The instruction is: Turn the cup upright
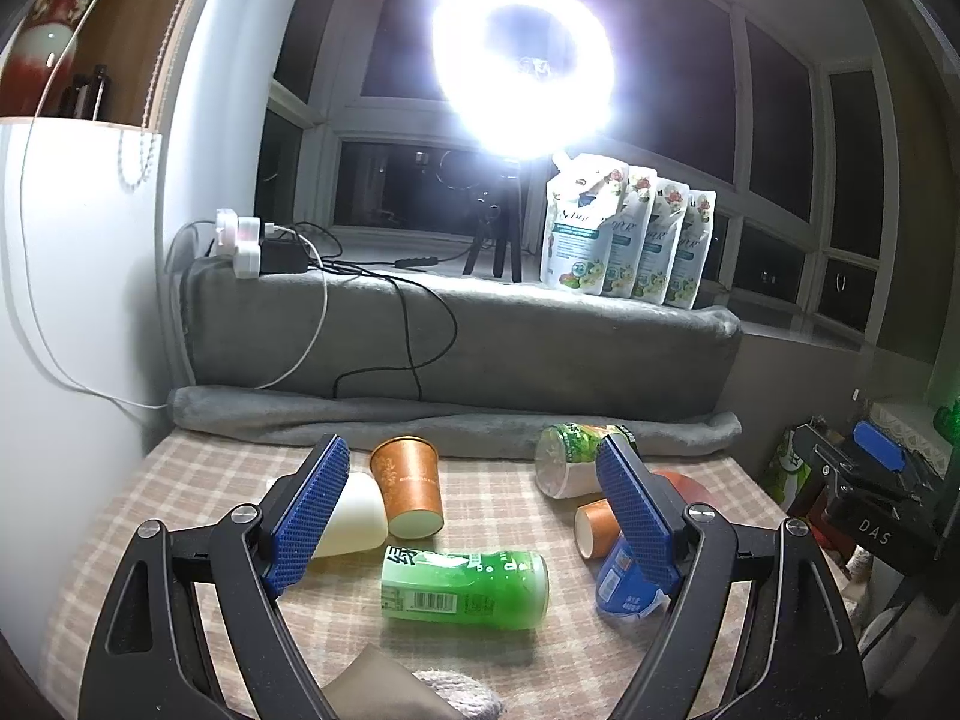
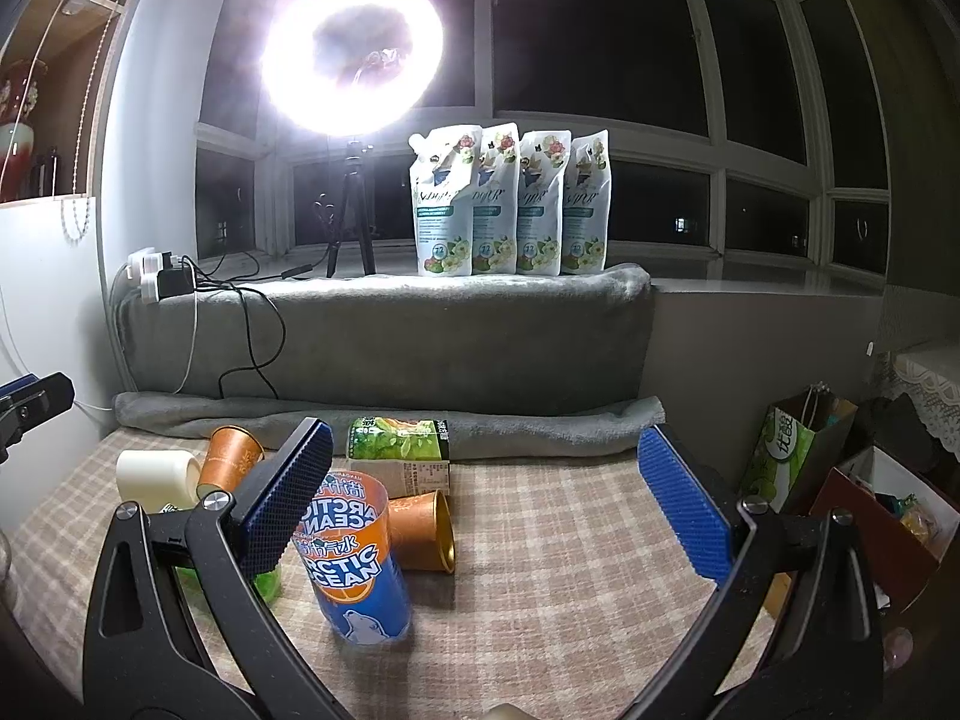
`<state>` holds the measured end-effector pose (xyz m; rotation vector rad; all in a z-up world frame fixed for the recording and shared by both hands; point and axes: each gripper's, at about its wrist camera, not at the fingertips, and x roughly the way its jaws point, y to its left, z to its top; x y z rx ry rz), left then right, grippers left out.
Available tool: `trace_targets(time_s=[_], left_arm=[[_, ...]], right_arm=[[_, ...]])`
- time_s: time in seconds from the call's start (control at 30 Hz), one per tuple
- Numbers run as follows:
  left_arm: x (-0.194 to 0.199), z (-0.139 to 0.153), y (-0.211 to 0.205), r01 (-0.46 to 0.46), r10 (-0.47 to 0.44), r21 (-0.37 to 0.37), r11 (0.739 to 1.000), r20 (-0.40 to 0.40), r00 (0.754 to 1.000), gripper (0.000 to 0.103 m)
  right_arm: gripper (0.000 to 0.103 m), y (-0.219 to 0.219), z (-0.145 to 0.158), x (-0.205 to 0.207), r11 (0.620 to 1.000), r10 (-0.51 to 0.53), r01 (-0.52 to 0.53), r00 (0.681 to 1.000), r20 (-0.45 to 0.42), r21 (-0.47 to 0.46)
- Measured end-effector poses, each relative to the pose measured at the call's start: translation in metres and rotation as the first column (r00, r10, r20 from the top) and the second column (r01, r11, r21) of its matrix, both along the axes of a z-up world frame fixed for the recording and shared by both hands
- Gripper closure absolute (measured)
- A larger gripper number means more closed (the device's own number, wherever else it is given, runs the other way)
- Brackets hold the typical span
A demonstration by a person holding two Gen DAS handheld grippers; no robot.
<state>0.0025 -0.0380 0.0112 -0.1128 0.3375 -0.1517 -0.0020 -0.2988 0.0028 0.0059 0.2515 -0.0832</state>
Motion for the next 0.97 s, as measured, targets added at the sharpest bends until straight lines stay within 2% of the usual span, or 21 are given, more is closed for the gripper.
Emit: trace_targets(time_s=[0.97], left_arm=[[0.0, 0.0015, -0.0021, 0.011, -0.011, 0.0, 1.0, 0.001, 1.0, 0.018]], right_arm=[[0.0, 0.0034, -0.0027, 0.0004, 1.0, 0.008, -0.008, 1.0, -0.007, -0.003]])
